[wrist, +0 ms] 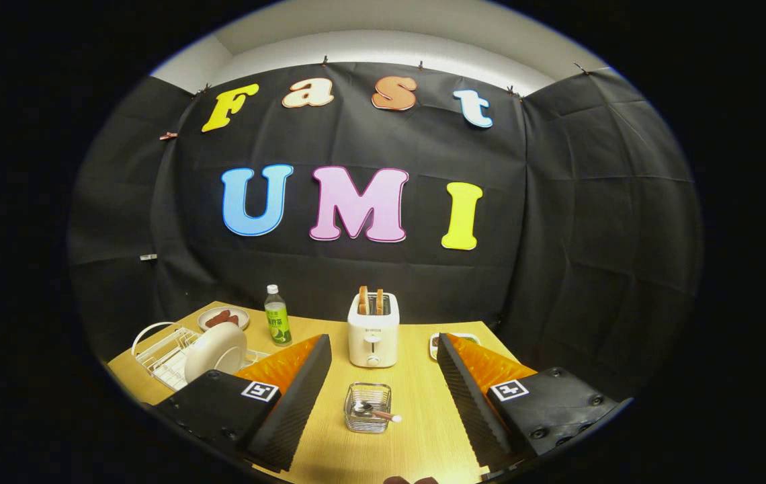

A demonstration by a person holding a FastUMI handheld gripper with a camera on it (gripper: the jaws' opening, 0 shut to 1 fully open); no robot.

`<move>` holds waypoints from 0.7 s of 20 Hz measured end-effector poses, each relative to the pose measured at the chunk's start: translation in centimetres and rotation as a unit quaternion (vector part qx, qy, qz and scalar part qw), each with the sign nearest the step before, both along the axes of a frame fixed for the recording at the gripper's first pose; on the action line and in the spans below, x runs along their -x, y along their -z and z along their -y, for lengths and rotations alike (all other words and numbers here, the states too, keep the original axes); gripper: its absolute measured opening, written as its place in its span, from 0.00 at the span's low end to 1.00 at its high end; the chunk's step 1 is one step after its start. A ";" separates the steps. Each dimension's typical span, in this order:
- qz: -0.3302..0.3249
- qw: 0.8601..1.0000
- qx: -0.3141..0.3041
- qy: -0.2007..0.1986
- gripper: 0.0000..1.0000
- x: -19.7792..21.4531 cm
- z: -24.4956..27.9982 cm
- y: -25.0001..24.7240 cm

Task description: Take the plate from the dish rack, then take the spoon from the basket and place it into the plate.

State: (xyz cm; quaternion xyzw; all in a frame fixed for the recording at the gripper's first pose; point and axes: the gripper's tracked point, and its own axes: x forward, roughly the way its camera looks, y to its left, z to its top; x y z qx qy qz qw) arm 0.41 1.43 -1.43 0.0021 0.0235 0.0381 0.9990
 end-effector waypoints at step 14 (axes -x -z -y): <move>-0.061 0.998 0.017 -0.030 0.98 -2.1 -2.8 2.8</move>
